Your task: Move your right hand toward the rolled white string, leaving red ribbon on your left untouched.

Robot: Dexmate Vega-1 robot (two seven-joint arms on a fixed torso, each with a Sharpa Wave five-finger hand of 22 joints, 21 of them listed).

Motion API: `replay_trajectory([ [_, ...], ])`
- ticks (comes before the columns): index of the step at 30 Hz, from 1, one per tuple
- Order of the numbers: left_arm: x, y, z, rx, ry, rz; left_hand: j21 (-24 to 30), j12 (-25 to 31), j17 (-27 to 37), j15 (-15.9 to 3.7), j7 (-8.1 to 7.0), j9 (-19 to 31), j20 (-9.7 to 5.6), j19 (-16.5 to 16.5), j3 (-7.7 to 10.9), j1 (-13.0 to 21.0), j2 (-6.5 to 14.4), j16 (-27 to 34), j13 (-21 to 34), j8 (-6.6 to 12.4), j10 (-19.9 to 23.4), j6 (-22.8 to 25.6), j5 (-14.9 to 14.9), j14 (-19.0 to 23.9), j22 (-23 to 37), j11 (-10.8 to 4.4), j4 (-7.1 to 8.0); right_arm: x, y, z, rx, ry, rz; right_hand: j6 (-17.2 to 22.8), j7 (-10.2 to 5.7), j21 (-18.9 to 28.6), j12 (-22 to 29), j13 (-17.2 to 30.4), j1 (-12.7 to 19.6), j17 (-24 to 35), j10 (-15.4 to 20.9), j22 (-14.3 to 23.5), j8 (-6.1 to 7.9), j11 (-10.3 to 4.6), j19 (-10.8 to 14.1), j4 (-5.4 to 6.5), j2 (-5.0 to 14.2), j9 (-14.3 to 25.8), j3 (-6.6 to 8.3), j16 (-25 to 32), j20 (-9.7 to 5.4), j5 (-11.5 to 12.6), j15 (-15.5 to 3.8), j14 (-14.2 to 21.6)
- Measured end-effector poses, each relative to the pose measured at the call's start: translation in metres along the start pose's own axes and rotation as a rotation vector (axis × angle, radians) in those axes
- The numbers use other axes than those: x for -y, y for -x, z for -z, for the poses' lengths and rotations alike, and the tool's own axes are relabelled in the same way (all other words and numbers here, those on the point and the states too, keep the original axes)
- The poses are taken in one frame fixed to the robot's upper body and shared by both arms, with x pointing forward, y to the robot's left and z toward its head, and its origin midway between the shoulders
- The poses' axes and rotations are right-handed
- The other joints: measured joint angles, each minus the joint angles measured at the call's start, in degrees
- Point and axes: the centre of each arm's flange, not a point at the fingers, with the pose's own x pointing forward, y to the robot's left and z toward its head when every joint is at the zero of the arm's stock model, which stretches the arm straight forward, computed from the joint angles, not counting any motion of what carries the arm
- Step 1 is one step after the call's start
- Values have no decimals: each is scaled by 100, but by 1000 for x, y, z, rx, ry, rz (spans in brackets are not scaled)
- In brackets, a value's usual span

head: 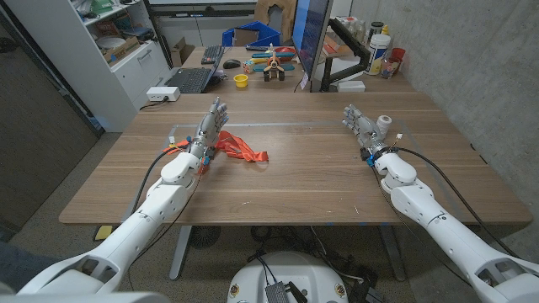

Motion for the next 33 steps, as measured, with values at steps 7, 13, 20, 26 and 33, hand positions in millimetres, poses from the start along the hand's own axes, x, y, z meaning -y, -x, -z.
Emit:
replay_trajectory([
  [7, -3, 1, -7, 28, 11, 1, 0, 0, 0, 0, 0, 0, 21, -21, 0, 0, 0, 0, 0, 0, 0, 0, 0, 0, 0, 0, 0, -3, 5, -1, 11, 13, 11, 18, 18, 0, 0, 0, 28, 0, 22, 0, 0, -20, 0, 0, 29, -1, 0, 0, 0, 0, 0, 0],
  [13, -4, 1, -2, 29, 17, -6, -7, 0, 0, 14, 0, -1, 21, -21, 0, 0, 0, 0, 0, 0, 0, 0, 0, -14, -1, 0, 0, 3, 2, -1, 18, 23, 11, 17, 18, 0, 0, 0, 28, -1, 21, -1, 0, -20, -1, 0, 29, -1, 0, 0, 0, -1, 0, 0],
  [20, -6, -3, -2, 38, 25, -15, -26, 0, -1, 14, 31, -1, 21, -20, 0, 30, 31, 0, -1, 0, 0, 31, 3, -13, -1, 0, 0, 4, -2, -7, 35, 74, -3, 48, -13, -23, 0, -1, 28, -1, 41, -1, 0, -41, -1, 0, 29, -1, 0, 0, 0, -1, 0, -1],
  [26, -5, -6, -2, 32, 13, -1, -57, 0, -1, 14, 30, -1, 21, -20, 0, 30, 31, -1, -1, 0, 0, 31, 21, -13, -1, 0, 0, 4, -5, -11, 51, 102, 0, 70, -36, -45, 0, -1, 28, -1, 41, -1, 0, -41, 20, -1, 29, -1, -2, 0, -21, -1, -9, 52],
  [33, -5, -9, -2, 27, 6, 8, -67, 0, -1, 13, 30, -2, 21, -20, 0, 30, 31, -1, -1, 0, 12, 31, 21, -12, -1, 12, 0, 2, -8, -16, 70, 131, 3, 79, -45, -67, 0, -1, 27, -1, 102, -1, 0, -41, 51, -25, 30, -2, -25, 0, 10, -1, -9, 51],
])
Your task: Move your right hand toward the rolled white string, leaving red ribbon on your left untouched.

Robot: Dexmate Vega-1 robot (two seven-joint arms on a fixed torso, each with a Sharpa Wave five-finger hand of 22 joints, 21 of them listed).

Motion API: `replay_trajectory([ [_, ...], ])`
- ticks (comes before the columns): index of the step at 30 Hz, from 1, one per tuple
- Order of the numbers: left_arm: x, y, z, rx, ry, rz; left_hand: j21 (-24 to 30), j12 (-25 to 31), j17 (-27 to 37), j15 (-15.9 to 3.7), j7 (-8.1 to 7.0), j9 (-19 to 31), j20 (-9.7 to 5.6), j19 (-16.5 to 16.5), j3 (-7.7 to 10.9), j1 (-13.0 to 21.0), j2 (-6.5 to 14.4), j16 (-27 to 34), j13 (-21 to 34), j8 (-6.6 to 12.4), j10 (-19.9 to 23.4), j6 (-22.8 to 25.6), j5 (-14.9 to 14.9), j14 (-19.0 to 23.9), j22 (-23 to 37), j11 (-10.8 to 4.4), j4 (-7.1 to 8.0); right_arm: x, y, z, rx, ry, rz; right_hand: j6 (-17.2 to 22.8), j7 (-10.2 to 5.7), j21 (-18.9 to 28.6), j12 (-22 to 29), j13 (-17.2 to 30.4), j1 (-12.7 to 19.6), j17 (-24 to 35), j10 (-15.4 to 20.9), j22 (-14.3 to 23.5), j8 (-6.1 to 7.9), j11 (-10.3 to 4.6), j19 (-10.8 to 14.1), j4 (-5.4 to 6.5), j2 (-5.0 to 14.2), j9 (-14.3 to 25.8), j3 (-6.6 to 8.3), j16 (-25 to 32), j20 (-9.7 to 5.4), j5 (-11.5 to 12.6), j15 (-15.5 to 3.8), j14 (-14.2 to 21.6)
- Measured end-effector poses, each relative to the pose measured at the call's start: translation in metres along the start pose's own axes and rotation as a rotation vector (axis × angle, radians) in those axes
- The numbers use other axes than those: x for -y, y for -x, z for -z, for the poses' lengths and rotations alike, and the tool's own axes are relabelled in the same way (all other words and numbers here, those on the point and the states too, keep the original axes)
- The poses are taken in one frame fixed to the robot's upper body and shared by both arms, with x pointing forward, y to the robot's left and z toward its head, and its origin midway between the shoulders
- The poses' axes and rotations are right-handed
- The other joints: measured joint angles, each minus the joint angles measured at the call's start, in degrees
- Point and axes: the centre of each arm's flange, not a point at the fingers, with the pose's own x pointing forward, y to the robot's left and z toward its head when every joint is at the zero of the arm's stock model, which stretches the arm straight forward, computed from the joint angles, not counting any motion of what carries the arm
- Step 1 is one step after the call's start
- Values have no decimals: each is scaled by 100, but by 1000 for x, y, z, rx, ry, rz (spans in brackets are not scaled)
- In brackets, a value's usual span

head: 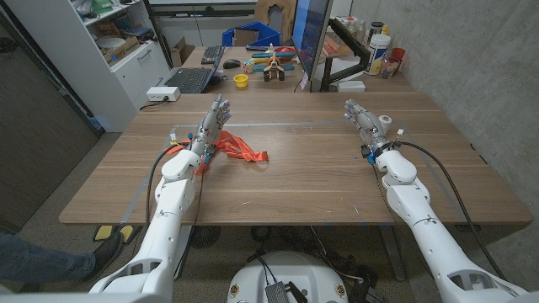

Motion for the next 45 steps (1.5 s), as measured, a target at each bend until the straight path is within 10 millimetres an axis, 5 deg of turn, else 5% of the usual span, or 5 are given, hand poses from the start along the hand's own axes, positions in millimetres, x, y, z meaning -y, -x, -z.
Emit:
replay_trajectory([
  [33, -8, 0, -5, 4, 3, 7, -105, 0, -1, 0, -33, -1, 0, 1, -17, 75, 75, 0, -1, 0, 3, 32, 23, 1, -1, -4, -16, -2, 0, -20, 67, 154, 7, 84, -85, -105, 0, -1, -25, -15, 115, -1, 0, -33, 61, -81, -84, -1, -46, 0, -1, 0, -66, 106],
  [39, -11, 0, -6, 7, 7, 7, -127, 0, -1, 0, -33, -1, 0, 0, -40, 75, 75, 0, -1, 0, 51, 32, 22, 1, -1, 9, -40, 0, 1, -23, 78, 170, 21, 256, -257, -155, 46, -1, 14, -15, 370, -1, 35, -249, 143, -128, -123, -1, -47, 0, -1, 0, -216, 255],
  [45, -11, 0, -5, 7, 12, 11, -139, 40, -1, 0, -35, -1, 0, 1, -40, 75, 75, -1, -1, 22, 51, 95, 22, 1, -1, 9, -40, 3, 2, -25, 86, 182, 33, 244, -308, -189, 46, -1, 14, -14, 399, -1, 35, -277, 174, -151, -122, -1, -70, 0, -31, -1, -216, 255],
])
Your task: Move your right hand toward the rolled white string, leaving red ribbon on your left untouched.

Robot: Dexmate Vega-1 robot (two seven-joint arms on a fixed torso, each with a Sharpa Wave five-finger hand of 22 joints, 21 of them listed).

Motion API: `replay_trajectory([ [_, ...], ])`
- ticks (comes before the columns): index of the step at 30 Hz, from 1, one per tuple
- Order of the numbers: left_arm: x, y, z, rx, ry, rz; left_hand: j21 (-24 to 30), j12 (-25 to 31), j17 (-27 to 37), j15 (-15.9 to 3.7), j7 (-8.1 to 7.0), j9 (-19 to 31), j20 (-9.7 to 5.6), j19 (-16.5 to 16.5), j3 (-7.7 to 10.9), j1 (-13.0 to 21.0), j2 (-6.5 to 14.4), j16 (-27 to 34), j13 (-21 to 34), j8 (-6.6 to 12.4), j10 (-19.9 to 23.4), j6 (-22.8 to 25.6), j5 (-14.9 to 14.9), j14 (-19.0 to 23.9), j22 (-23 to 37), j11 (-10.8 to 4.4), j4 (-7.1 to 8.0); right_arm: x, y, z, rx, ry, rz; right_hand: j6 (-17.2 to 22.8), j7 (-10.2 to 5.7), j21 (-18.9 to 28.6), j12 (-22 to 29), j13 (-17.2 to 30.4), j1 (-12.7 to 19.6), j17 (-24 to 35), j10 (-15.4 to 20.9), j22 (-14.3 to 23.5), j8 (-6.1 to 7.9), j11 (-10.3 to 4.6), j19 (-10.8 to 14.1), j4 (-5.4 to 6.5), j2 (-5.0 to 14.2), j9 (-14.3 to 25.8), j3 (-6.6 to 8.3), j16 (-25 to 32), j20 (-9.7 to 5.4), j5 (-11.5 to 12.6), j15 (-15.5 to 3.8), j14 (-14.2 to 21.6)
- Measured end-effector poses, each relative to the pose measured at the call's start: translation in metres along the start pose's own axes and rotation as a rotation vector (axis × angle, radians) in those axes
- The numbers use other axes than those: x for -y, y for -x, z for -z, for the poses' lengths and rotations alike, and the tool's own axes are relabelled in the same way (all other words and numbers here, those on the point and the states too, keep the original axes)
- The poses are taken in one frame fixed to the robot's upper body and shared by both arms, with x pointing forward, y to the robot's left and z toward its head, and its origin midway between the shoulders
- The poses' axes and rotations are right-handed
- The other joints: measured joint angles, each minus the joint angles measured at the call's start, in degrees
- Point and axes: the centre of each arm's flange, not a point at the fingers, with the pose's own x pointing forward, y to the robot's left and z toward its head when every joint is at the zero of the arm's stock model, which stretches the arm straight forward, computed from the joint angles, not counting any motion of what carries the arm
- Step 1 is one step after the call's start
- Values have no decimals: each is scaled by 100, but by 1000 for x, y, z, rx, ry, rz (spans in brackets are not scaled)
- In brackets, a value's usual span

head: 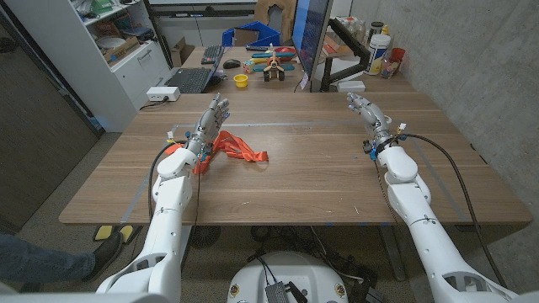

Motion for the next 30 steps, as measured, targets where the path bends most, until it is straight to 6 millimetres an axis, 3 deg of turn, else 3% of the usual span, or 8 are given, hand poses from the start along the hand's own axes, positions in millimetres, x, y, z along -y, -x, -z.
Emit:
replay_trajectory([
  [30, -5, 2, -2, 6, 3, 12, -54, -1, -1, 4, 34, 0, 0, 0, -24, 53, 53, 0, 0, 0, 62, 29, 0, 55, 0, 0, -24, 4, -3, -11, 25, 100, 24, 86, 87, -110, -1, -14, -31, 1, 40, 0, -2, 40, 40, -23, -29, -1, -25, 0, 41, 0, -31, 30],
])
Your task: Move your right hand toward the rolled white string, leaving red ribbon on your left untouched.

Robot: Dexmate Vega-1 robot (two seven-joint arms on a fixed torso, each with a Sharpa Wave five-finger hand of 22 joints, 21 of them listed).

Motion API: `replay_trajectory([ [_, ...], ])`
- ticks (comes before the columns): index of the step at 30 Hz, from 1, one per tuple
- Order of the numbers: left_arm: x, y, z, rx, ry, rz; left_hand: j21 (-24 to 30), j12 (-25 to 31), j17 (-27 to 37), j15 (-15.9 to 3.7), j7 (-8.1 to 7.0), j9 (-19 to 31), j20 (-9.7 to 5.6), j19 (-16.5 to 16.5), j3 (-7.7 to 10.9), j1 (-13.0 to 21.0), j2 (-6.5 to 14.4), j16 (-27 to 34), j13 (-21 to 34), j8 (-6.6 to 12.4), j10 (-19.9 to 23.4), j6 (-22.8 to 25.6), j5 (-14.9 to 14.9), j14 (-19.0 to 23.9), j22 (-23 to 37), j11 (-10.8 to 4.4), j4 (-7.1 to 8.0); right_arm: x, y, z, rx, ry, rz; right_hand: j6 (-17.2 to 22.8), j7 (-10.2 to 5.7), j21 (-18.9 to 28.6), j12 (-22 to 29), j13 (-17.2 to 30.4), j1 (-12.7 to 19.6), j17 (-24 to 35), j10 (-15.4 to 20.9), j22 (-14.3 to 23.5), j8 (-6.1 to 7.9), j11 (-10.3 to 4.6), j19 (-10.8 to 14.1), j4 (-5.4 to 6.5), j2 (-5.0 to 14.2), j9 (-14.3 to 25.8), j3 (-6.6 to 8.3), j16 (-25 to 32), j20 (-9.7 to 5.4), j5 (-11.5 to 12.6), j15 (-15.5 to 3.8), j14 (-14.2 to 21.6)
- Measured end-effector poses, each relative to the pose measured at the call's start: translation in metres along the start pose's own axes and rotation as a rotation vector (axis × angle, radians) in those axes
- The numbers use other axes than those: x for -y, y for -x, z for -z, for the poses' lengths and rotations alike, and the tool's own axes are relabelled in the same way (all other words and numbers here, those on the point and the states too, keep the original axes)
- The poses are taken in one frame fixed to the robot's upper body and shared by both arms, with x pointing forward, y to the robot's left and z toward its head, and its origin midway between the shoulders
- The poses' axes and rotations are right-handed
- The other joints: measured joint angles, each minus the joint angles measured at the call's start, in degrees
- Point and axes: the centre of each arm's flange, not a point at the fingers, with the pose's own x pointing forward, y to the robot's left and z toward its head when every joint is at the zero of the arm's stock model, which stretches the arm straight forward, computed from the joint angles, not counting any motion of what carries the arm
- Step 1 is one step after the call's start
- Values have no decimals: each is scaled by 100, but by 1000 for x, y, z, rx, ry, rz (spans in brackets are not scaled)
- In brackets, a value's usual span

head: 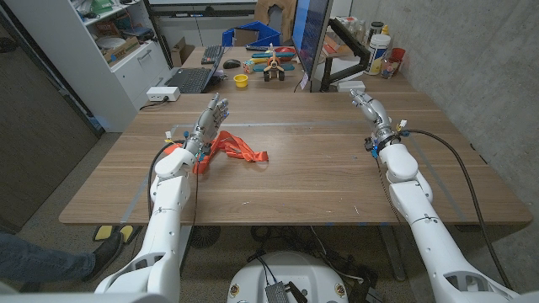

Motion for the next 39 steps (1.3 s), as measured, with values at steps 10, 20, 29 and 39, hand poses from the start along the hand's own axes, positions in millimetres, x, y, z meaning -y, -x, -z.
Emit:
replay_trajectory([
  [10, -2, 1, -1, 4, 0, 5, -39, 0, 0, -12, 0, 0, 31, 31, 0, 0, 0, 0, 0, 0, 0, 0, 0, 12, 0, 0, 0, 1, -1, -2, 4, 31, 11, 29, -14, -14, -46, 0, 0, 0, -64, 0, 0, -62, 0, 0, 0, 0, 0, -25, 0, 0, -31, 31],
  [20, -6, 4, 1, 6, 3, 7, -61, 0, 0, 15, -30, 0, 30, 31, -18, 0, 0, 0, 0, 0, 10, 32, 0, 55, 0, -10, -18, 5, -3, -7, 8, 75, 21, 68, -54, -71, -89, 1, 0, 0, -117, 0, 0, -115, -1, -16, 1, 0, 16, -23, 0, 0, -30, 31],
  [29, -6, 5, 0, 9, 3, 7, -83, 0, 0, 15, 0, 0, 44, 44, -17, 0, 0, 0, 0, 0, 10, 61, 0, 55, 0, -10, -17, 9, -4, -10, 12, 97, 25, 66, -55, -101, -89, 1, 0, 0, -116, 0, 0, -114, -1, -39, 1, 0, -8, -44, 0, 0, -30, 30],
  [39, -9, 6, -2, 13, -2, 5, -83, -1, 0, 15, 0, 0, 62, 62, -34, 0, 0, 0, 0, 0, 10, 61, 0, 55, 17, -10, -34, 15, -4, -12, 10, 140, 38, 67, -96, -122, -89, 10, 0, 0, -136, 0, -1, -133, -1, -63, 1, 0, 16, -45, 0, 0, -30, 30],
])
